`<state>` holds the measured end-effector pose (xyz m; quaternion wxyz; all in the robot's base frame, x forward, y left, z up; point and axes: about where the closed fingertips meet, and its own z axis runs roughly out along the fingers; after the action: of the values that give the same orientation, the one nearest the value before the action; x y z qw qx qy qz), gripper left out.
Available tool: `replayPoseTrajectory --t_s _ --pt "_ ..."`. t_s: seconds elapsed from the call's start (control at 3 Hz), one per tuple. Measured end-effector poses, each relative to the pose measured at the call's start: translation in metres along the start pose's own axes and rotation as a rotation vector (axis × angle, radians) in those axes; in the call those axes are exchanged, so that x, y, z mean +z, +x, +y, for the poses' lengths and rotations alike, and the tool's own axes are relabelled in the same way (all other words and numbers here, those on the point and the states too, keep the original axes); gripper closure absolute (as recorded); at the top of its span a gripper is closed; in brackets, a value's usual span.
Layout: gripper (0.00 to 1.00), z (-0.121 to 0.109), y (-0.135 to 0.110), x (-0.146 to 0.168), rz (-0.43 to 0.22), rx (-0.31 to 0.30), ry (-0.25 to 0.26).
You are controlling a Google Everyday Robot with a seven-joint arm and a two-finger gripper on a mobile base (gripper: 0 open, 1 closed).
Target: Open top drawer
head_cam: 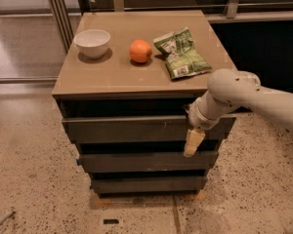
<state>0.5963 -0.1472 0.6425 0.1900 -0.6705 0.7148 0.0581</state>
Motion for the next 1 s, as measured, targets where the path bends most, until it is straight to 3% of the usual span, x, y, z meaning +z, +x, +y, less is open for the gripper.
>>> replayPoseTrajectory --t_s 0.33,1.0 --pt "0.00 0.000 0.000 0.000 0.000 0.000 0.000" --pt "0.00 0.014 0.006 0.003 0.022 0.014 -0.060"
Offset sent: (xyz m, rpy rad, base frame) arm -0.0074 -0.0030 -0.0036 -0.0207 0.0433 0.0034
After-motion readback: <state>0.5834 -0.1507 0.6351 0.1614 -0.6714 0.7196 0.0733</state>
